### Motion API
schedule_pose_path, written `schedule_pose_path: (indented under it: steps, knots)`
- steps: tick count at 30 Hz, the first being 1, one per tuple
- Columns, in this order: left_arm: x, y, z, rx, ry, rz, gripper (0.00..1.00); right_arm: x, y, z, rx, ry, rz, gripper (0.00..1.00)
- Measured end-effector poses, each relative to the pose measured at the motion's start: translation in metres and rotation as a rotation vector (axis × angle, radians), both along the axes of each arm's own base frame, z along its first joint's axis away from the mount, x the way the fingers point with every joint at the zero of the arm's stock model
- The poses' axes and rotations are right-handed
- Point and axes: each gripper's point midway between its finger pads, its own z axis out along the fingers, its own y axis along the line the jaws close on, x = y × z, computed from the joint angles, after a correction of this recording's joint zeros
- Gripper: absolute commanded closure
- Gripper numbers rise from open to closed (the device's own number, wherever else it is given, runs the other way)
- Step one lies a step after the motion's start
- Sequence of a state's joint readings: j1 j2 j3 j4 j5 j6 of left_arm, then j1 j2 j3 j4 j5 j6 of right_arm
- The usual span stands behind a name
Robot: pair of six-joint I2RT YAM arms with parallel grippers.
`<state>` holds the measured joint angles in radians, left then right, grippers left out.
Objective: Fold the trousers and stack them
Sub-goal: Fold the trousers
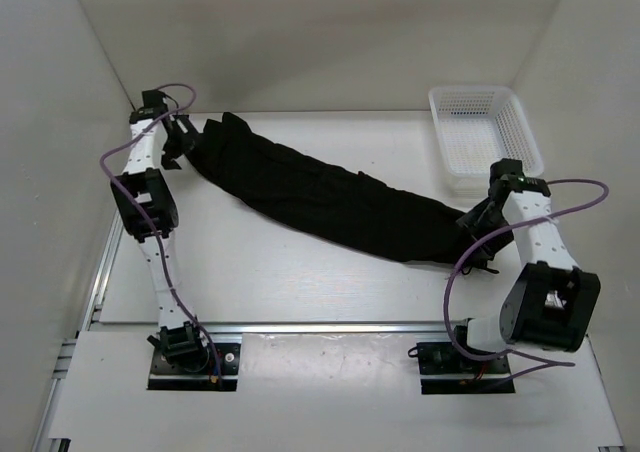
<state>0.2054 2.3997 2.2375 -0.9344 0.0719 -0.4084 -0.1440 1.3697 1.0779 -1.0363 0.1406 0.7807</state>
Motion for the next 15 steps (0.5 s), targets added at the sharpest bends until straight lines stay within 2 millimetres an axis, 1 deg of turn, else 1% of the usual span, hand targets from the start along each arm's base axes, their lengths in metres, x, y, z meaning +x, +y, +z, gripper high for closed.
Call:
schedule_pose_path:
  steps: [1, 3, 4, 6, 7, 9, 11, 13, 15]
  knots:
    - [0.003, -0.005, -0.014, -0.012, 0.019, -0.009, 0.06, 0.004, 0.001, -0.005, 0.011, 0.006, 0.001, 0.36]
    - [0.006, -0.014, -0.042, -0.041, 0.059, -0.022, 0.14, 0.013, 0.001, -0.018, 0.021, 0.027, 0.002, 0.38]
    - [0.009, -0.017, -0.049, -0.045, 0.067, -0.026, 0.19, 0.017, 0.001, -0.026, 0.023, 0.039, 0.002, 0.39]
    - [0.019, -0.02, -0.042, -0.061, 0.036, -0.031, 0.34, 0.025, -0.001, -0.041, 0.027, 0.07, 0.003, 0.39]
    - [0.022, -0.021, -0.04, -0.067, 0.022, -0.033, 0.59, 0.03, -0.001, -0.048, 0.029, 0.085, 0.006, 0.39]
    - [0.024, -0.024, -0.039, -0.085, 0.016, -0.03, 0.9, 0.042, -0.003, -0.062, 0.035, 0.118, 0.01, 0.39]
    - [0.024, -0.025, -0.041, -0.091, 0.02, -0.034, 0.9, 0.059, -0.005, -0.073, 0.04, 0.133, 0.019, 0.39]
    - [0.023, -0.024, -0.044, -0.092, 0.028, -0.026, 0.9, 0.072, -0.007, -0.079, 0.04, 0.13, 0.029, 0.39]
    - [0.02, -0.021, -0.048, -0.084, 0.039, -0.01, 0.9, 0.079, -0.008, -0.08, 0.038, 0.122, 0.035, 0.39]
